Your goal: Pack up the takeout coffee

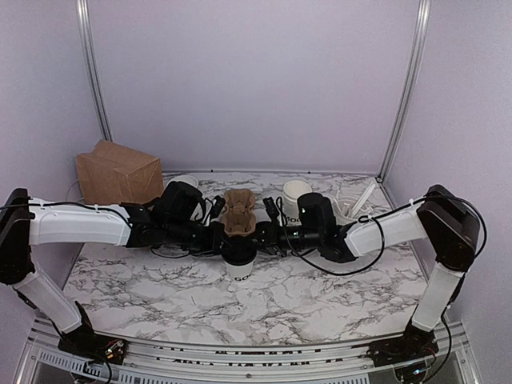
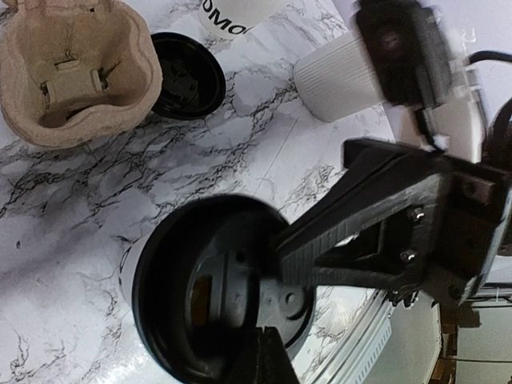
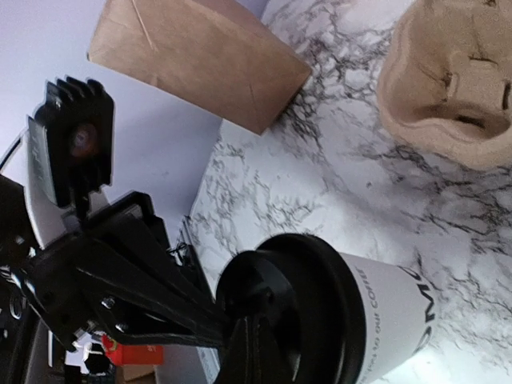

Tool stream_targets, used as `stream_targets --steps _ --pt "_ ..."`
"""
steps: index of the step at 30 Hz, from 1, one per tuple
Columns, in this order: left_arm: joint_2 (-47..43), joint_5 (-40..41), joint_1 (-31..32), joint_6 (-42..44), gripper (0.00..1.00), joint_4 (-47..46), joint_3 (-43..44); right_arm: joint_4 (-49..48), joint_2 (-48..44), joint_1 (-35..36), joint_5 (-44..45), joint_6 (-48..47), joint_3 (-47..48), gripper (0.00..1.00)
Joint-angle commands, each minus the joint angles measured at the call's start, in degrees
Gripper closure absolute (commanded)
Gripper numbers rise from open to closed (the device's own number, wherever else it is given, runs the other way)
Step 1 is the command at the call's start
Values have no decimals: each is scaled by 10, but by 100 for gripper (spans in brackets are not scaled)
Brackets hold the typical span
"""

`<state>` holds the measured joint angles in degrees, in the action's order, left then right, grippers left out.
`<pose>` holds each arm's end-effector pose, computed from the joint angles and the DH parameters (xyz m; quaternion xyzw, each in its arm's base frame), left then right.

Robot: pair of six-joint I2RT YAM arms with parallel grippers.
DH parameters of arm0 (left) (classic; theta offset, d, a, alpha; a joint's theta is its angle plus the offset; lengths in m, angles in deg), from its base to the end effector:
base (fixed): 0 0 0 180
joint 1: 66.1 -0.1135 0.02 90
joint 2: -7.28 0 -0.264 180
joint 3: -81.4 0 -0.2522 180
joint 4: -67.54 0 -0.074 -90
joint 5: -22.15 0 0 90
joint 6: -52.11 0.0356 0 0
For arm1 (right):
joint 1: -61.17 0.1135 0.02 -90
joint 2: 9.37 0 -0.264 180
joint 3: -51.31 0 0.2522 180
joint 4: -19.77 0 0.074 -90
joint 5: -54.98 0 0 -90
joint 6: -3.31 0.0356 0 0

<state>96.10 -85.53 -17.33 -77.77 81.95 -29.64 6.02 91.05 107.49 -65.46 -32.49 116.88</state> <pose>0.2166 -0.2635 0.2310 0.1393 0.8654 -0.4199 0.2355 0.2441 0.2818 0.1913 -0.0935 0.8040 0.5581 0.1825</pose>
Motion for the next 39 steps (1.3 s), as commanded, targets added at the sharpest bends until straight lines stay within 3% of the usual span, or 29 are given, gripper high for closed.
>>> stream_targets --steps 1,7,16,32,39 --pt "15 9 4 4 100 14 8 -39 40 -2 -22 42 -52 100" --pt "13 12 5 4 100 17 9 39 -6 -4 12 2 -21 100" --pt "-23 27 5 8 100 22 22 83 -7 2 5 -29 55 100" --pt "-38 65 1 8 100 19 18 78 -68 48 19 -62 83 100" --pt "-41 67 -5 9 100 26 19 -3 9 48 -15 6 11 100"
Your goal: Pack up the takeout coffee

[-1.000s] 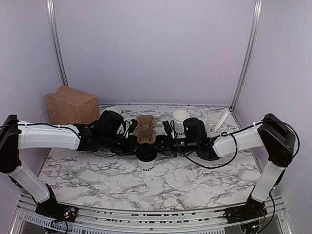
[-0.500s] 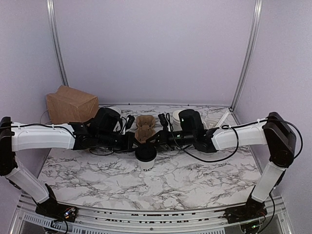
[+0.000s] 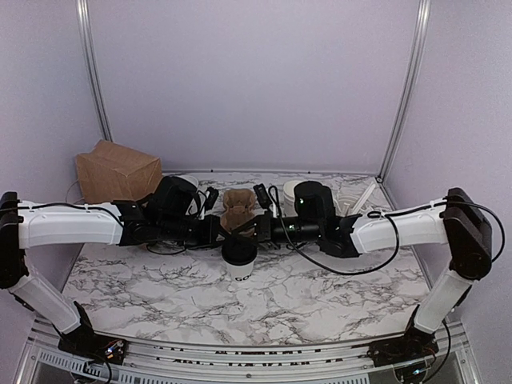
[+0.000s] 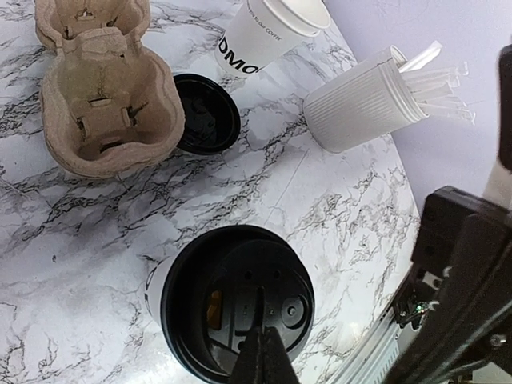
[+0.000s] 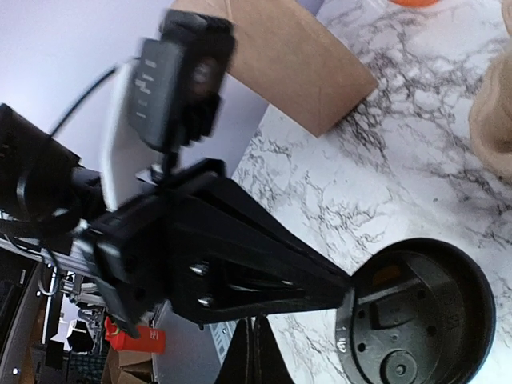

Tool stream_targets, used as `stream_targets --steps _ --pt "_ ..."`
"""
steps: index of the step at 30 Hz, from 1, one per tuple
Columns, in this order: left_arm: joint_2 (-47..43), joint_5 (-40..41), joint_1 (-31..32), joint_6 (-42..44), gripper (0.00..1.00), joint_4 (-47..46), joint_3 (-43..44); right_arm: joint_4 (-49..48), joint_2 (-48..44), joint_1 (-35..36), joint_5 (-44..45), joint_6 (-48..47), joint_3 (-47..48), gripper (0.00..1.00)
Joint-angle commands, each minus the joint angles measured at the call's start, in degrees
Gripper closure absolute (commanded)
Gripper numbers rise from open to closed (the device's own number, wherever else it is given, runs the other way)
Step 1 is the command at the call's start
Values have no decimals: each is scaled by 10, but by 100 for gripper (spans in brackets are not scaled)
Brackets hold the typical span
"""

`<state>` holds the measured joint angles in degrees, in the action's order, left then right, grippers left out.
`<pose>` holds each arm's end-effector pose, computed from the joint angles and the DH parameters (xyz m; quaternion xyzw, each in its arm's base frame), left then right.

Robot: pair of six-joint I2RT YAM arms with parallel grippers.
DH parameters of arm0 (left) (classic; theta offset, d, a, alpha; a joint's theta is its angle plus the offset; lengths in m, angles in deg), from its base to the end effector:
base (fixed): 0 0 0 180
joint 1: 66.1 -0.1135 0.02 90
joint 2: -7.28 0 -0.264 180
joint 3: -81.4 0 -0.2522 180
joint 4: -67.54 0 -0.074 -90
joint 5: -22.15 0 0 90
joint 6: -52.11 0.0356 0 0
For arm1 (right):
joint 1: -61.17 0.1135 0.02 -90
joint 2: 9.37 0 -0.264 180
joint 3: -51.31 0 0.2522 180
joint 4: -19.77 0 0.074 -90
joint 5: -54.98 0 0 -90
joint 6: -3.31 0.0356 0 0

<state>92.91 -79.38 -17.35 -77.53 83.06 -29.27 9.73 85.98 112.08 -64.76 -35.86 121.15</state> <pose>0.2152 -0.2562 0.2485 0.1177 0.8628 -0.4001 0.2856 0.2217 0.3009 0.2398 -0.1559 0.7691 0.5829 0.2109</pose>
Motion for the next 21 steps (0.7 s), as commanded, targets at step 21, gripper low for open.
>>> stream_targets --steps 21 --pt "-11 -1 -5 15 100 29 30 -57 34 -9 -37 58 24 100"
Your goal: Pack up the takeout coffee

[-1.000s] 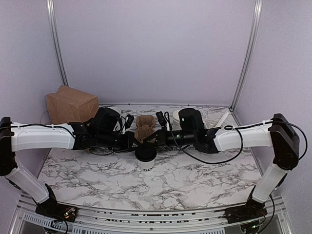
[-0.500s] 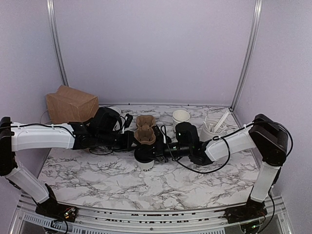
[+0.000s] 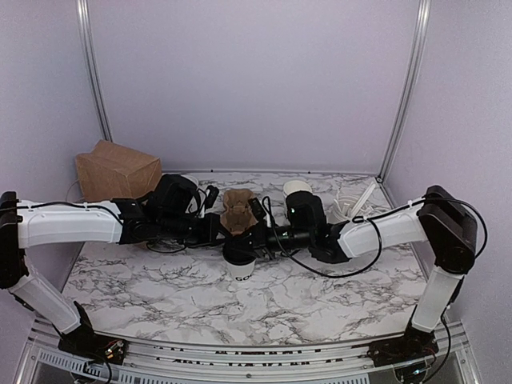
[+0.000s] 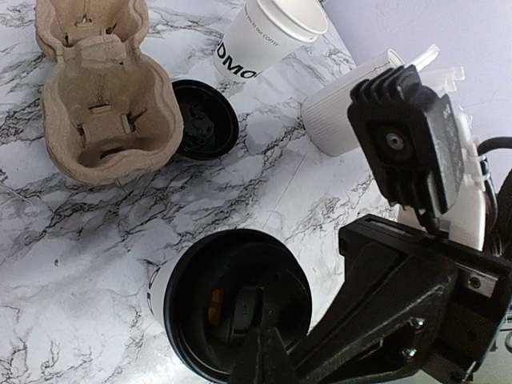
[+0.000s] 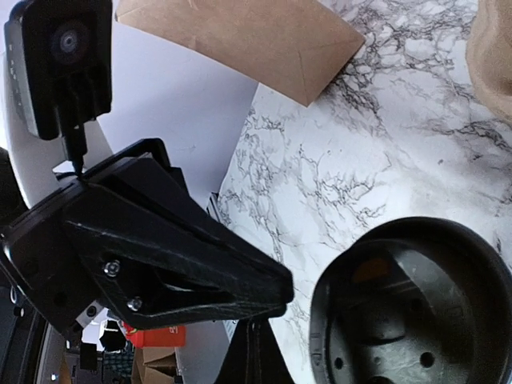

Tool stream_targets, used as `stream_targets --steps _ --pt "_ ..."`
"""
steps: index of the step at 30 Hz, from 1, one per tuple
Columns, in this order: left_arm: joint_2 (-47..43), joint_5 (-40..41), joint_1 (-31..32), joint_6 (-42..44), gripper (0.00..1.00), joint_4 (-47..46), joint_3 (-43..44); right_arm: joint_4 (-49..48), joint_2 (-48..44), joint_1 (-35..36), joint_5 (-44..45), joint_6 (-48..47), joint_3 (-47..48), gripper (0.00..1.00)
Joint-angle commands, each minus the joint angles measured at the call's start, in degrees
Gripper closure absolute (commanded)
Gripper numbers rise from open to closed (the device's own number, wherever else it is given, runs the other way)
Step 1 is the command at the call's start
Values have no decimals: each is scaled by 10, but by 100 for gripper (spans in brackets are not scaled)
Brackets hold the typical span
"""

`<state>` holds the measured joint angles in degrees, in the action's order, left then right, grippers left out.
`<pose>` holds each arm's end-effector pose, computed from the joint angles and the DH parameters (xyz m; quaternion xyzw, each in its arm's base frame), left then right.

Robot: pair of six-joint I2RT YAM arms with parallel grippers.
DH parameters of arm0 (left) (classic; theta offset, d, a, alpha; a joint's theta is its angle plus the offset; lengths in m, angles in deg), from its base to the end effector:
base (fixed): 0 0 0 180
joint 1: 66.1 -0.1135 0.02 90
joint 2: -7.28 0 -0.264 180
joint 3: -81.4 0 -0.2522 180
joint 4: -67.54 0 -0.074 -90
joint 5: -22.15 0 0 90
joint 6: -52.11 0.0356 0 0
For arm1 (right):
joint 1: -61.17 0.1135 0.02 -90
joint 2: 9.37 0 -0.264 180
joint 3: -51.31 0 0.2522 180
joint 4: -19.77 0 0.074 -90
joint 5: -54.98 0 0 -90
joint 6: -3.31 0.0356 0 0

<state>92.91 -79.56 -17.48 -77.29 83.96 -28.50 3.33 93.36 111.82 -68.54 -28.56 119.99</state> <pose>0.2162 -0.2563 0.2516 0.1192 0.8631 -0.3995 0.2852 0.2295 0.3109 0.1984 -0.1195 0.7822 0.5952 0.1400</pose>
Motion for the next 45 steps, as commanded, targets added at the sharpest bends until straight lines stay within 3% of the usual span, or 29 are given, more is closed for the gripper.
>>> stream_targets --steps 1,9,18,26,38,45 --pt "-13 2 -4 13 100 22 23 12 -47 -10 4 -16 37 100" --pt "-15 4 -4 15 100 27 24 39 -66 -41 25 -29 24 100" --pt "-7 -4 -3 15 100 26 24 -75 44 -57 -4 59 -55 100" --pt "-6 -7 -3 14 100 26 23 21 -15 -57 20 7 -14 100" --pt "-18 19 -5 15 100 37 24 58 -75 -34 23 -37 44 100" --pt "-25 20 -30 13 100 51 19 20 -40 -4 15 -23 21 100"
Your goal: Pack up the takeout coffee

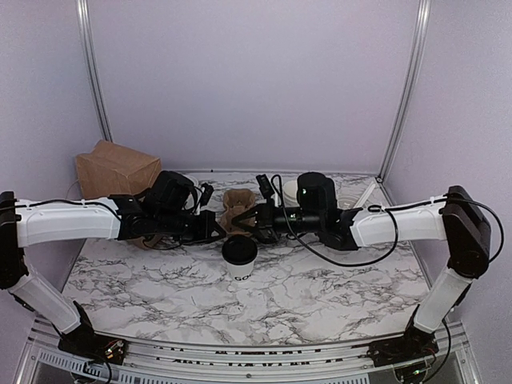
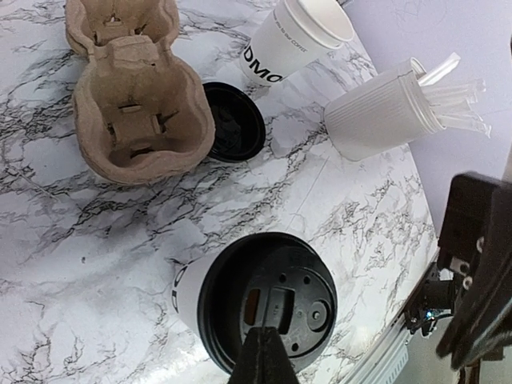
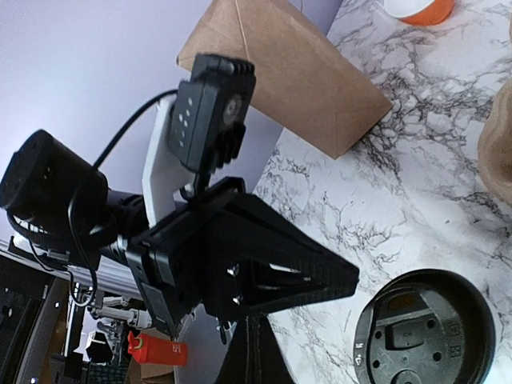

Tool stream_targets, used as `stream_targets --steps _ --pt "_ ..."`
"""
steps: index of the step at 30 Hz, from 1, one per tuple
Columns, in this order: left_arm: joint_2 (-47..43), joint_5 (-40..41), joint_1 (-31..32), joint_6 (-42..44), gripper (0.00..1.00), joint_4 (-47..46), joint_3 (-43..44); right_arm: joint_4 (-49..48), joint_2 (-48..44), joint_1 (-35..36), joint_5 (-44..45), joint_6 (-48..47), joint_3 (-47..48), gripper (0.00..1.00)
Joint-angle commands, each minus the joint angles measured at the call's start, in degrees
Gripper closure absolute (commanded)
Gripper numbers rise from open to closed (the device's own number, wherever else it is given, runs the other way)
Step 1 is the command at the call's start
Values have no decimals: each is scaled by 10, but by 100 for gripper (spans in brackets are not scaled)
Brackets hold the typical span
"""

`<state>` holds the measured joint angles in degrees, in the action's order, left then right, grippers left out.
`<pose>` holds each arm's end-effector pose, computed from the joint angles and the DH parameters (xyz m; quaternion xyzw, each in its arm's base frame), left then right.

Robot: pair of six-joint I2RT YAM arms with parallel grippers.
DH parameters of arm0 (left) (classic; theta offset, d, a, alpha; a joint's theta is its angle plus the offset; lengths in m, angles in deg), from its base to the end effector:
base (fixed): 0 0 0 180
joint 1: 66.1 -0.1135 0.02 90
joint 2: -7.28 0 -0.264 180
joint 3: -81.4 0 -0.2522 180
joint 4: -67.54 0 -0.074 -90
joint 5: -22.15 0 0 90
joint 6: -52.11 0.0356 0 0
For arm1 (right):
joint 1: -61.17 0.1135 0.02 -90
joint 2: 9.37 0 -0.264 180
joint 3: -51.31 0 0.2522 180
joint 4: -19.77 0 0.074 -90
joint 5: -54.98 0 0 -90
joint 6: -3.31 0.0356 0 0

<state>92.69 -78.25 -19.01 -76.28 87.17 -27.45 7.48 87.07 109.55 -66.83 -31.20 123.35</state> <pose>0.2226 -0.2489 0.2537 0.1092 0.8731 -0.3766 0.2897 0.2392 0.2974 0.2498 -0.1255 0.7572 0.6073 0.2049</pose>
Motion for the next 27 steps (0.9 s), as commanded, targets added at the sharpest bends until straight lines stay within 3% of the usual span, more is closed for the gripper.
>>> stream_targets --steps 1,8,14,27 --pt "-24 7 -15 4 100 20 10 -40 39 19 -5 16 -26 100" --pt "-23 -1 -16 2 100 21 9 -126 107 12 -22 80 -75 100" --pt "-23 -4 -16 3 100 22 8 -50 71 10 -10 40 -38 100" --pt "-23 -9 -16 2 100 21 6 -26 4 2 -15 13 31 100"
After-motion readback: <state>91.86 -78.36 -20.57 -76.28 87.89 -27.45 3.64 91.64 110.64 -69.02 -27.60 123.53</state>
